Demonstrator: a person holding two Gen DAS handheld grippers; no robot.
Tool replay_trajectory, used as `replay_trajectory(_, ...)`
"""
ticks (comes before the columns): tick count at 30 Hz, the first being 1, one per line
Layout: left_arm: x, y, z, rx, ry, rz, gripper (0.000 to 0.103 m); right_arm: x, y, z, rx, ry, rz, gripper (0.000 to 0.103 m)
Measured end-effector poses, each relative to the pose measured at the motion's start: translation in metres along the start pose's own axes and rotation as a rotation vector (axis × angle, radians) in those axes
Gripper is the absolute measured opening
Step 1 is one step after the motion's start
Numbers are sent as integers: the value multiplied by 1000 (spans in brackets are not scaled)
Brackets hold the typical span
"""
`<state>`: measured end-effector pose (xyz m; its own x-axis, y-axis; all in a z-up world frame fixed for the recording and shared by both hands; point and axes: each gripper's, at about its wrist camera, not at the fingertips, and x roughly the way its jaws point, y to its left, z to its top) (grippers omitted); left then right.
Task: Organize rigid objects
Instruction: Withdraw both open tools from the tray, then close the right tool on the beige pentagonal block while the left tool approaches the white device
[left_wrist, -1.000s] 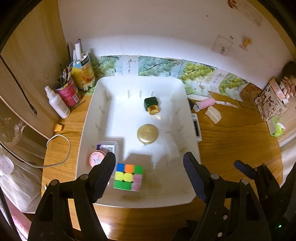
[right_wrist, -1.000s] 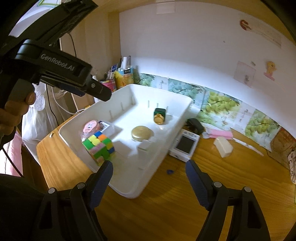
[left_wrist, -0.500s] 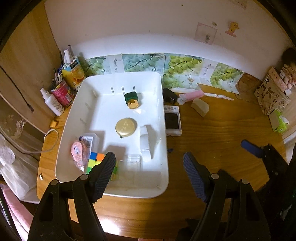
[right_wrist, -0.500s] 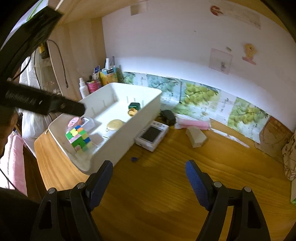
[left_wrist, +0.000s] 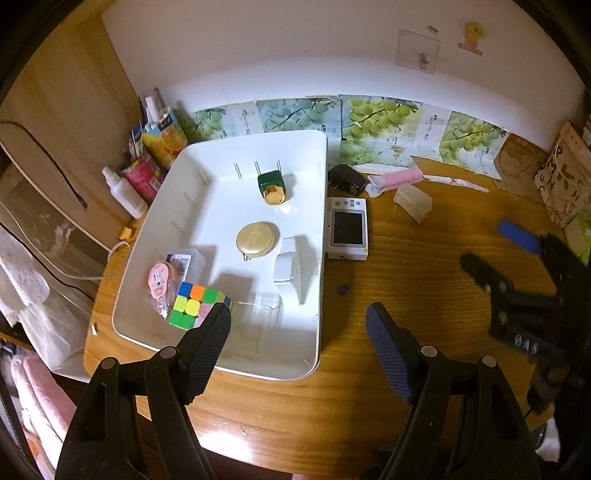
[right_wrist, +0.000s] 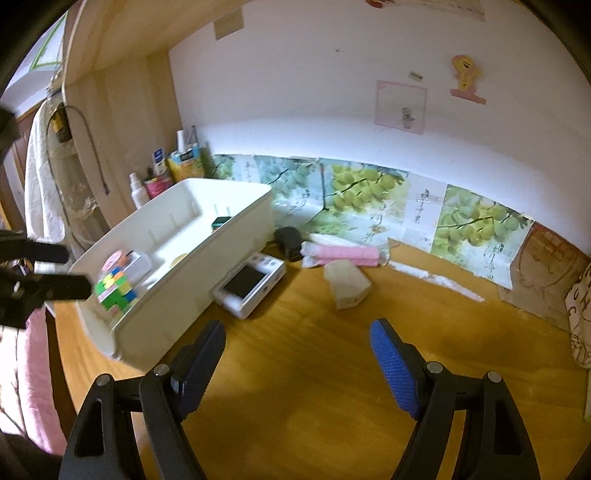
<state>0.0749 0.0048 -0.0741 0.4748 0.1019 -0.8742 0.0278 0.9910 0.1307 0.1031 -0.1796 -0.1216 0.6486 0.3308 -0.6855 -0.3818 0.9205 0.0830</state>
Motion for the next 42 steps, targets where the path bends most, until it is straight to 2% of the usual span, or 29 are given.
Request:
replay_trajectory(7, -5, -31, 3, 59, -110, -47, 79, 25, -22, 13, 15, -27, -18, 81)
replay_trajectory(11, -2, -45, 3, 56, -161, -78, 79, 39, -33, 22, 37, -39, -22, 81)
replay_trajectory(18, 16, -67, -4, 27, -229, -23, 78, 71, -50, 37, 33, -7, -8, 81)
replay_trajectory(25, 45, -91, -5, 31, -214, 26, 78, 100, -60, 37, 26, 66, 18, 81)
replay_trajectory(31, 71, -105, 3, 35, -172, 65, 79, 117, -65, 36, 42, 127, 46, 81)
replay_trajectory(42, 108, -97, 15, -91, -138, 115, 79, 139, -58, 35, -49, 197, 45, 81)
